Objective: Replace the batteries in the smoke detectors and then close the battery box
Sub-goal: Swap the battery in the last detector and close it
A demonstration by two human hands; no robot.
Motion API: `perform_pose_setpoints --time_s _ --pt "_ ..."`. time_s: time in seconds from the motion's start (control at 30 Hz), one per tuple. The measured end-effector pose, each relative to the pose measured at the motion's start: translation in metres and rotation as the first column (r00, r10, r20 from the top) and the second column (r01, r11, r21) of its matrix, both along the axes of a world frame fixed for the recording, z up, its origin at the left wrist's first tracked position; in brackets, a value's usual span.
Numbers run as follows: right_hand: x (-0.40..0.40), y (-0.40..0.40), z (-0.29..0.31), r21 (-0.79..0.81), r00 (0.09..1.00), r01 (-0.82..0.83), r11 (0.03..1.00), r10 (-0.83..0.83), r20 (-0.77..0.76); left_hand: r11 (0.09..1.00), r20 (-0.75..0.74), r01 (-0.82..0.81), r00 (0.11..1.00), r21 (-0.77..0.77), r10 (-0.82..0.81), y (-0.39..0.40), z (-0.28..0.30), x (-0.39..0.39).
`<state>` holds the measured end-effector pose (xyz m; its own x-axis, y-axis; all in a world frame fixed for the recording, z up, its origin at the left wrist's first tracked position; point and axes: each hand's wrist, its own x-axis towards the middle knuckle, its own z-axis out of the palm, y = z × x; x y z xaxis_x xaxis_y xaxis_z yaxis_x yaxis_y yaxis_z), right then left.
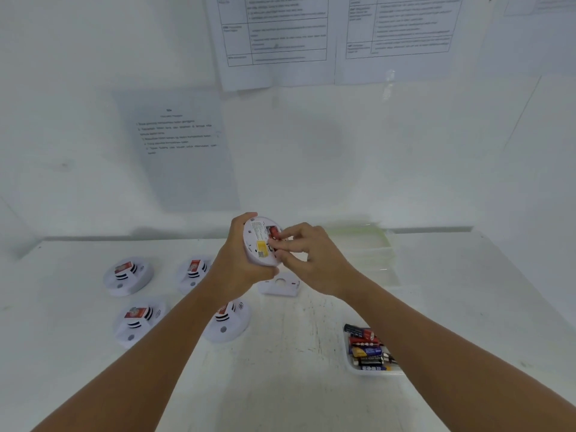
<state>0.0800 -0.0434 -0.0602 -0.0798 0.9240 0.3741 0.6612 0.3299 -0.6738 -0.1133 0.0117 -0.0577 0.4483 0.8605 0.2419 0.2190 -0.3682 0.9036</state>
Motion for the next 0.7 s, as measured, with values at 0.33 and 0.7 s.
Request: perform_pose_setpoints --time_s 0.33,0.7 --pt "-0.004 0.005 0.023 -0.123 0.994 -0.094 0.988 0.087 -0.059 0.991 -0.161 0.132 0.978 -0.032 -0.135 0.001 0.009 -0.029" --pt "-0.004 0.025 0.036 -0.504 0.946 -0.005 0.863 -0.16 -0.282 0.987 -0.214 0.161 0.965 0.012 -0.155 -0.004 0.027 -0.037"
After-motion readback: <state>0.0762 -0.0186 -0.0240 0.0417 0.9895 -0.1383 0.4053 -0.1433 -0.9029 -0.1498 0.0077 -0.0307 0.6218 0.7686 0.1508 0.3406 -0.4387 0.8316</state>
